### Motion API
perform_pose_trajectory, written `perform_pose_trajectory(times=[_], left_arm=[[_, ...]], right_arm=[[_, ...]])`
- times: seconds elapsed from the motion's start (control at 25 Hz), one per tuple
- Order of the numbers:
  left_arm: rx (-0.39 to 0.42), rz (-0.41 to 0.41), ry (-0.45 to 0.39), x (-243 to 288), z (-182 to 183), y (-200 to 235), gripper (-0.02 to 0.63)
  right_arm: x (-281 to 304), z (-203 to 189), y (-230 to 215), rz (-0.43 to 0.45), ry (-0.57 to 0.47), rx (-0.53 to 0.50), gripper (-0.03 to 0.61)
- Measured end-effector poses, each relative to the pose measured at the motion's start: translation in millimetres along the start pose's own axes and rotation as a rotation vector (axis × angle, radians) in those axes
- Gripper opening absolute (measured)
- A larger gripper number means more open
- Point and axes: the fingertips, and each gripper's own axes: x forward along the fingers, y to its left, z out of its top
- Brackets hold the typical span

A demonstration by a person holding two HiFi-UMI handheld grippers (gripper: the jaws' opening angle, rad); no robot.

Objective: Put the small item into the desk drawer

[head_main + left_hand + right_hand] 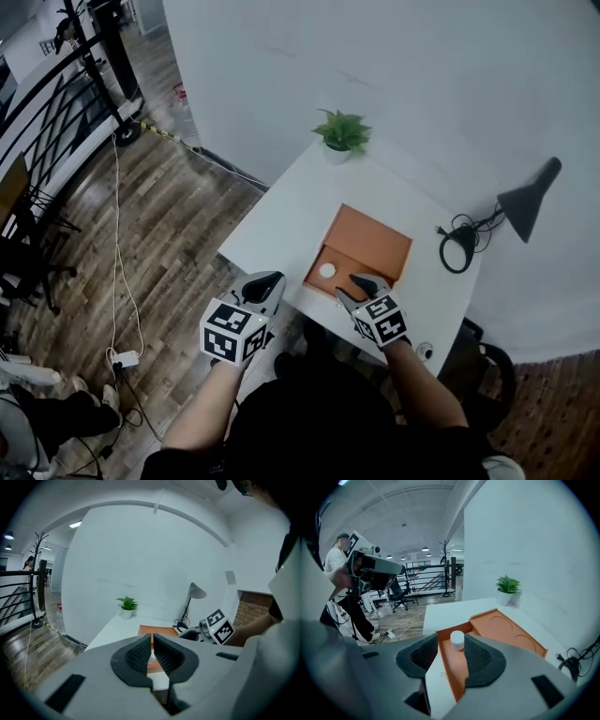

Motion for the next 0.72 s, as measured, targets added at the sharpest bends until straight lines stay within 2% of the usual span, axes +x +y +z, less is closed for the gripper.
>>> perform_pose_trajectory(times=[0.28, 0.48, 0.72], left_arm=[[0.011, -0.023, -0.040, -17, 8, -6, 0.025], [-0.012, -0.032, -0.069, -20, 13, -5, 0.025], [-0.031, -0.006, -0.037, -11, 4, 1, 0.025]], right_arm=[[-25, 11, 12, -0.009, -0.045, 0.046, 0.145], [-39, 18, 7, -0.031, -0.070, 0.033, 0.112], [-58, 29, -4, -0.011, -0.125, 0.078, 0.092]])
